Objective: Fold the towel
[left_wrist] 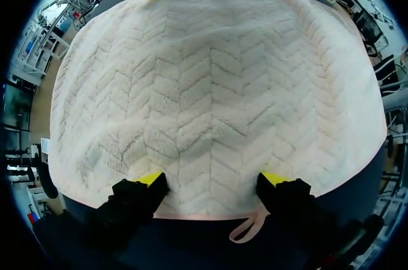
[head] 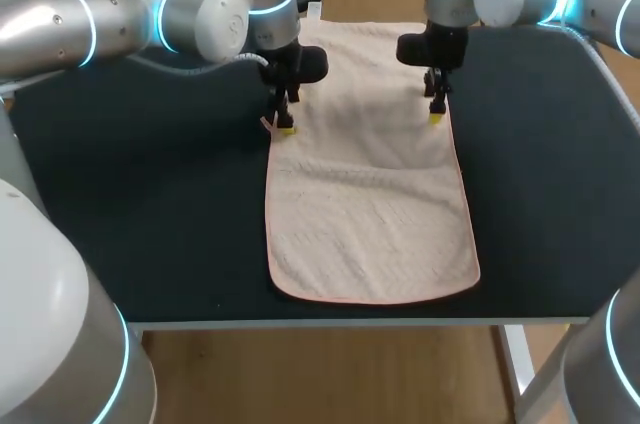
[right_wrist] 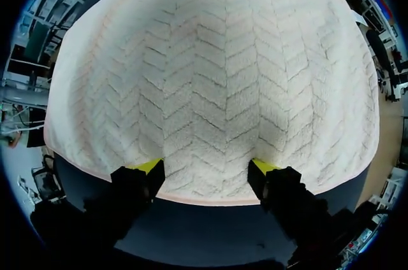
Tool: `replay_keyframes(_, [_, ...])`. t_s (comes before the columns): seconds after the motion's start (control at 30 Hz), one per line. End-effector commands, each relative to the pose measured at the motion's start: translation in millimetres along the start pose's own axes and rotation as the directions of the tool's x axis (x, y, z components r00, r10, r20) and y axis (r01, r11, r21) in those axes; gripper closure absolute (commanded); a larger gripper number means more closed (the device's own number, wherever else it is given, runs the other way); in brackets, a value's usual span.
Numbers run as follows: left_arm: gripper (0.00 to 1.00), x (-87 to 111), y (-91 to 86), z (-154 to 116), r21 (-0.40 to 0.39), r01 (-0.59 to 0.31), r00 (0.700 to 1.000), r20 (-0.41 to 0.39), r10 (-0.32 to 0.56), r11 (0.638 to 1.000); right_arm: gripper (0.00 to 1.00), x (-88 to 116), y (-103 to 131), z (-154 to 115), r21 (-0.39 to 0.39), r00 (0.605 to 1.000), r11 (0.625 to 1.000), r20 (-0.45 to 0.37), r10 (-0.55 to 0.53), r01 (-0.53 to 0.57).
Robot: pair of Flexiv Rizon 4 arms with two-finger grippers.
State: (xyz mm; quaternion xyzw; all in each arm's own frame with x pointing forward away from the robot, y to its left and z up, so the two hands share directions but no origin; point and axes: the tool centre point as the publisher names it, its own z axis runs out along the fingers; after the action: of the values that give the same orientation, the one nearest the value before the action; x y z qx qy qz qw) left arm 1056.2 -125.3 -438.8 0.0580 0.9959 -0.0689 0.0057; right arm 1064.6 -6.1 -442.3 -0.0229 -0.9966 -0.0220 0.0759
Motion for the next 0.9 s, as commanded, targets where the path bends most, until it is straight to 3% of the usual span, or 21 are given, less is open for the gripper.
replay_keyframes(0.03, [0.91, -5.4, 0.5, 8, 0.001, 0.002, 1.0, -0.007, -0.002, 1.0, 1.0, -2, 0, 8, 0.002, 1.0, 1.0, -0.017, 0.001, -0.001])
replay_keyframes(0.07, [1.0, -5.5, 0.7, 7, 0.002, 0.003, 1.0, -0.007, -0.003, 1.0, 1.0, -1, -1, 8, 0.002, 1.0, 1.0, -0.018, 0.002, -0.002])
replay_keyframes(0.53, [1.0, -2.3, 0.4, -8, -0.005, -0.005, 1.0, 0.009, 0.005, 1.0, 1.0, 10, -5, -1, -0.019, 0.999, 0.999, -0.013, 0.033, -0.033])
replay_keyframes(0.9, [1.0, -2.5, -2.2, -46, -0.001, -0.002, 0.997, 0.081, 0.002, 1.0, 1.0, 19, -2, -43, -0.048, 0.999, 0.999, 0.041, 0.019, -0.017])
